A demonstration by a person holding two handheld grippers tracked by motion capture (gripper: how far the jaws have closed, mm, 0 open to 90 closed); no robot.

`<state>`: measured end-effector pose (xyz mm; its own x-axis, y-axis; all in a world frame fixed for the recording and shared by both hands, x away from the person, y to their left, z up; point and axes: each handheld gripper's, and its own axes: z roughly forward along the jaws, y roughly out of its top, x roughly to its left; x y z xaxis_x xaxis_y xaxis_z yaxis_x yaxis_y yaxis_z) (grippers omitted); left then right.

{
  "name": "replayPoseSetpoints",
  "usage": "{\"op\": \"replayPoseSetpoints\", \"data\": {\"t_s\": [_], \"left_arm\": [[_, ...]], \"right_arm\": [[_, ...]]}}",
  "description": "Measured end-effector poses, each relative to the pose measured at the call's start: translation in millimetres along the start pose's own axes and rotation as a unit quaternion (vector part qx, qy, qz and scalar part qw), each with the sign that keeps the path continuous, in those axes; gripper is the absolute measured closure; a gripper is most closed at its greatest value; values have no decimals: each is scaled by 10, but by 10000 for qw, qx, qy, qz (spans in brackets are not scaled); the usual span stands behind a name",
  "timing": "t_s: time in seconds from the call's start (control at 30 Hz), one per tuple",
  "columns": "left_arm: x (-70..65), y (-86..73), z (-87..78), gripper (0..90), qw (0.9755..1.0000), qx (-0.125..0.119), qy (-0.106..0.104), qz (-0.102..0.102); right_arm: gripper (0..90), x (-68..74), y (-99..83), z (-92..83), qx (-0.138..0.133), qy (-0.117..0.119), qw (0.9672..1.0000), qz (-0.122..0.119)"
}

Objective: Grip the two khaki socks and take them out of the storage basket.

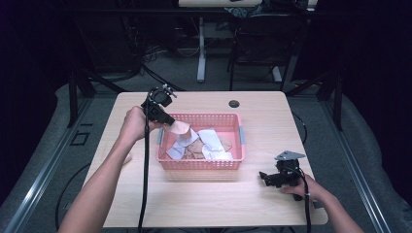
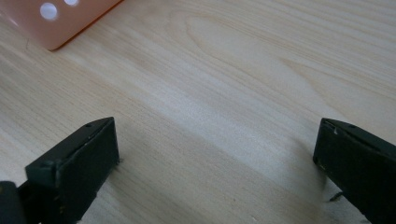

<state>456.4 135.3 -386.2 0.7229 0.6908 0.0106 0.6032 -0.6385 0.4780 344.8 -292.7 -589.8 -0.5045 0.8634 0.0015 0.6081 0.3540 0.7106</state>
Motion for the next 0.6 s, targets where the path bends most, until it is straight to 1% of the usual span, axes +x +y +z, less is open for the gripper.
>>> {"op": "replayPoseSetpoints", "data": {"t_s": [0.2,0.3,0.4,0.53,0.6], "left_arm": [[2,2,-204,876,9999,-136,36,82],[9,10,-378,876,9995,-297,81,92],[15,6,-535,876,9990,-395,181,91],[59,-47,-752,876,9984,-445,352,69],[91,-88,-852,876,9977,-552,399,20]], "right_arm": [[0,-2,1,1,1,13,10000,-5],[0,-2,1,2,2,21,10000,-2],[0,-5,3,-1,22,23,10000,-23],[0,-2,1,1,4,24,10000,-6],[0,-6,3,-3,39,13,10000,-37]]}}
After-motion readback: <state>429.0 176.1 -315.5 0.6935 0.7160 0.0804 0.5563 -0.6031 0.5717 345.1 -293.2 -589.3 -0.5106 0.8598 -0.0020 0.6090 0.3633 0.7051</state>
